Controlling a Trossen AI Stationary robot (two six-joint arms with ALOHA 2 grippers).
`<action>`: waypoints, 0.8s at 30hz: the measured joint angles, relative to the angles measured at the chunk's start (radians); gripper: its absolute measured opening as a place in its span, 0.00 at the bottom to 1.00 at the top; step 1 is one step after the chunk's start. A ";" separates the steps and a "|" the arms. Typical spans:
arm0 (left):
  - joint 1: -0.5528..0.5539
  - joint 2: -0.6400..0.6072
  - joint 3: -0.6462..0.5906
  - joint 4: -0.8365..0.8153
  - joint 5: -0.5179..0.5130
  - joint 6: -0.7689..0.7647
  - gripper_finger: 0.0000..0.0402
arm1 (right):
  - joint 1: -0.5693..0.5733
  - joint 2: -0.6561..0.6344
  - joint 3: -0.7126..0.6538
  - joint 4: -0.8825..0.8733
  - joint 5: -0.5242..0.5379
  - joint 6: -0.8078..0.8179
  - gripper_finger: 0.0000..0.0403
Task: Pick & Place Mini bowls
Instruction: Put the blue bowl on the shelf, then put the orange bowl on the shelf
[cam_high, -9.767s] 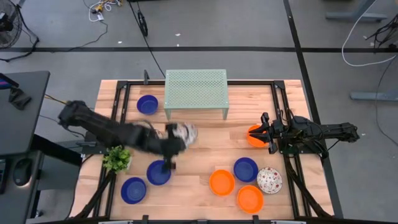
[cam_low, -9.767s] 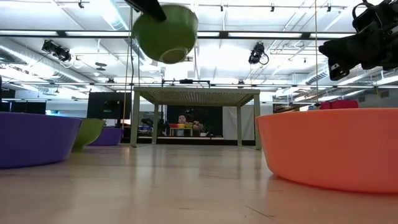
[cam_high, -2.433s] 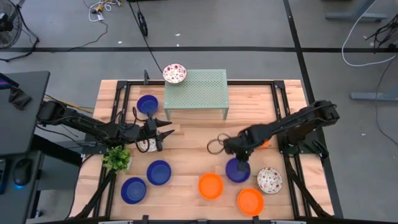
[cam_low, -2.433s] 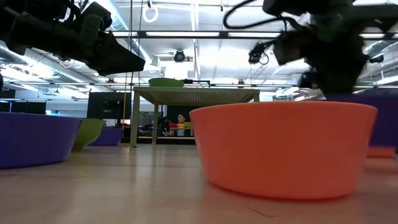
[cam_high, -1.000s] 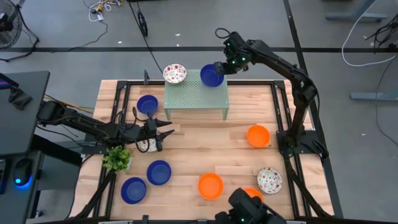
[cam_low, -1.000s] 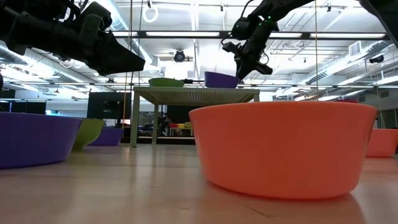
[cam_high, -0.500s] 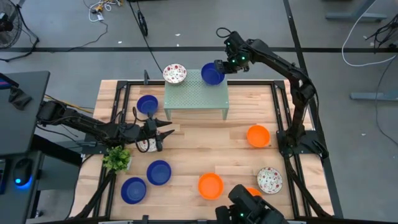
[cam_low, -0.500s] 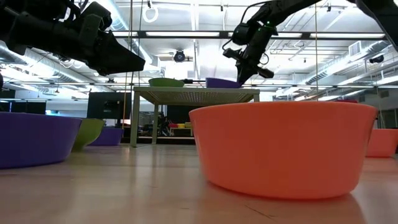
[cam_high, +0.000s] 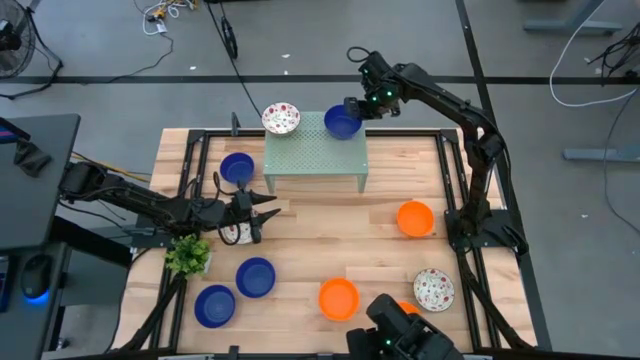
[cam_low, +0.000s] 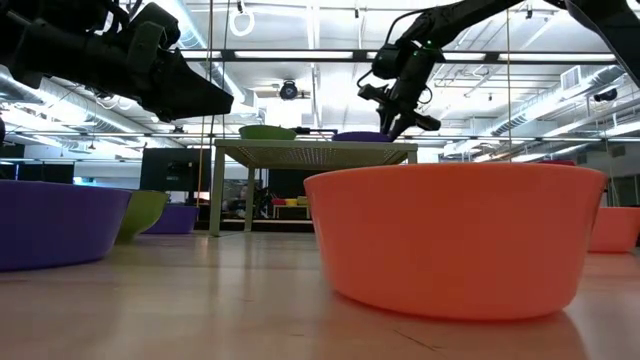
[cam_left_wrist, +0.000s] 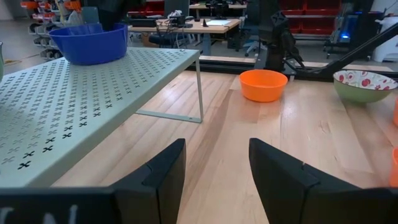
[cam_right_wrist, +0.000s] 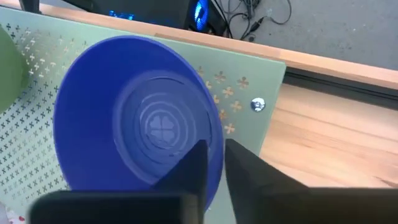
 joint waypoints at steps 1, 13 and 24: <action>0.000 0.000 0.000 0.000 0.000 0.000 0.45 | 0.000 0.000 0.000 0.000 -0.002 0.000 0.20; 0.000 0.000 0.000 0.000 0.001 0.000 0.45 | 0.000 -0.038 -0.001 0.104 -0.053 -0.010 0.47; 0.000 0.000 0.000 -0.001 0.034 -0.001 0.45 | 0.015 -0.086 -0.001 0.070 -0.023 -0.163 0.43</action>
